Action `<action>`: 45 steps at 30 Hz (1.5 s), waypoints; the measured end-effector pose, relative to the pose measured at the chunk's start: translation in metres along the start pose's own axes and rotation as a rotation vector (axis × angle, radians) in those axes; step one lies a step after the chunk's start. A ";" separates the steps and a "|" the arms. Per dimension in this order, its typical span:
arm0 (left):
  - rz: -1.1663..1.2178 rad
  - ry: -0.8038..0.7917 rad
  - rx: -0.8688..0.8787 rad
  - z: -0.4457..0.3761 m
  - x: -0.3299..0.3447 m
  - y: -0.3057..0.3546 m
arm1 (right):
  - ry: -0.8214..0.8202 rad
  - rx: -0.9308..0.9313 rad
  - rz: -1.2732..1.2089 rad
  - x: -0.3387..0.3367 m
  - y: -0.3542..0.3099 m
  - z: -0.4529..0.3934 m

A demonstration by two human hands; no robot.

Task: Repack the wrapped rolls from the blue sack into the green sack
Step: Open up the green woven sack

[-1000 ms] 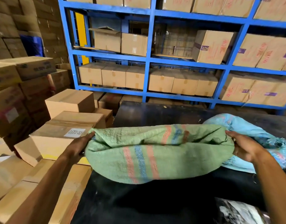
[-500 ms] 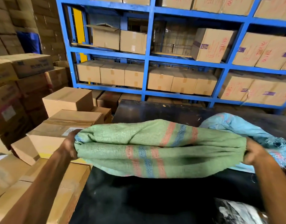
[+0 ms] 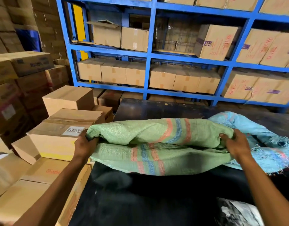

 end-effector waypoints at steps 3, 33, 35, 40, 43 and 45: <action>0.448 -0.057 -0.243 0.004 0.023 0.000 | 0.122 0.069 -0.070 0.016 0.000 0.003; 0.689 -0.137 -0.519 0.021 0.036 -0.027 | 0.040 0.233 -0.464 0.031 -0.016 0.036; 0.769 -0.191 -0.657 0.030 0.032 -0.025 | -0.224 0.342 -0.715 0.037 -0.006 0.024; 0.676 -0.202 -0.669 0.008 -0.027 -0.019 | -0.510 0.438 -0.913 -0.009 0.033 -0.003; 0.686 -0.264 -0.616 0.007 -0.022 -0.010 | -0.536 0.307 -0.886 -0.027 0.020 0.001; 0.650 -0.298 -0.534 0.007 -0.017 -0.009 | -0.527 0.206 -0.769 -0.029 0.013 0.007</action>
Point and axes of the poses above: each hand's wrist, its own z-axis away from the middle knuckle, its own x-axis out of the palm, y = z × x, the point moved 4 cm from there along -z, towards the middle knuckle, and after that the axes turned 9 degrees about z, right-handed, at the moved point
